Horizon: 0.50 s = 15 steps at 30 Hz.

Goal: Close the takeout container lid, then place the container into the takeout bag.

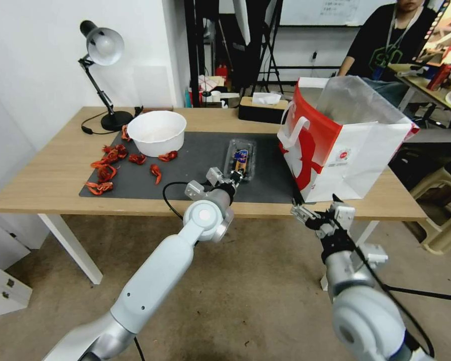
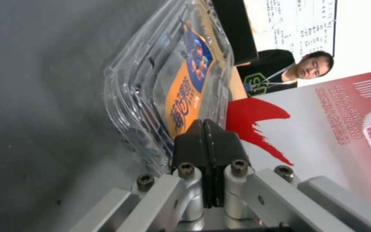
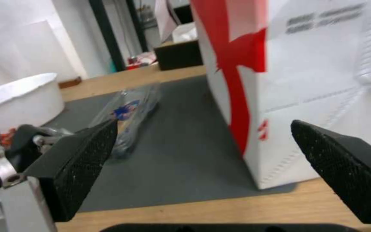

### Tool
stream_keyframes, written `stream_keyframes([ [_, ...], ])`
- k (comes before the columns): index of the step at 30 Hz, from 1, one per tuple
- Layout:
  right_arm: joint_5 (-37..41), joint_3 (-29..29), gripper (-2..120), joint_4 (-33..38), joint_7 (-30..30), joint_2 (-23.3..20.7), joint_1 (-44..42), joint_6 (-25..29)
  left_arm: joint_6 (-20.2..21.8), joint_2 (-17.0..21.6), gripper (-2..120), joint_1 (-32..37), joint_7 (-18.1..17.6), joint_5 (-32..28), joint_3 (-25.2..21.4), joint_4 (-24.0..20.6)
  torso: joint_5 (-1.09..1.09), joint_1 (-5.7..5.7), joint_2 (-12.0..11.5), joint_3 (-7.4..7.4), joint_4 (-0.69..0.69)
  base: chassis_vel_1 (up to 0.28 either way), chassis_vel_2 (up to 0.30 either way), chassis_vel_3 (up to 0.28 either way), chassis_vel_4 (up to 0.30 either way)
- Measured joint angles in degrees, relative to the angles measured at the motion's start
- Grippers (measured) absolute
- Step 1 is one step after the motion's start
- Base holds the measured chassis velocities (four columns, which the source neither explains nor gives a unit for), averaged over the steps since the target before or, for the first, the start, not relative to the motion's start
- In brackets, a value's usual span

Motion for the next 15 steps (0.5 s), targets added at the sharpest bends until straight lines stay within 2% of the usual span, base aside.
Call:
stream_keyframes([
  [1, 3.4, -0.3, 100, -0.9, 0.4, -0.6, 2.2, -0.9, 0.0, 0.1, 0, 0.0, 0.0, 0.0, 0.1, 0.1, 0.0, 0.0, 0.0, 0.0, 0.0, 0.0, 0.0, 0.0, 0.0],
  [2, 3.4, -0.3, 100, -0.9, 0.4, -0.6, 2.2, -0.9, 0.0, 0.1, 0, 0.0, 0.0, 0.0, 0.1, 0.1, 0.0, 0.0, 0.0, 0.0, 0.0, 0.0, 0.0, 0.0, 0.0],
  [6, 15.9, -3.0, 100, -5.3, 2.5, -2.4, 11.5, -3.6, -0.1, 0.0, 0, -0.3, 0.0, 0.2, 0.3, 0.5, 0.0, 0.0, 0.0, 0.0, 0.01, 0.0, 0.0, 0.0, 0.0],
  [7, 15.9, -3.0, 100, -5.3, 2.5, -2.4, 11.5, -3.6, -0.1, 0.0, 0, -0.3, 0.0, 0.2, 0.3, 0.5, 0.0, 0.0, 0.0, 0.0, 0.01, 0.0, 0.0, 0.0, 0.0],
  [10, 22.8, -6.2, 100, -9.2, 4.4, -2.5, 18.2, -4.9, -0.2, 0.1, 0, -0.3, 0.0, 0.5, 0.3, 0.5, 0.0, 0.0, 0.0, 0.01, 0.01, 0.0, 0.0, 0.0, 0.0],
  [15, 27.7, -9.3, 100, -13.6, 6.1, -1.4, 24.5, -5.6, -0.2, 0.2, 0, -0.4, 0.0, 0.7, 0.3, 0.6, -0.01, 0.0, 0.0, 0.0, 0.01, 0.0, 0.0, 0.0, 0.0],
])
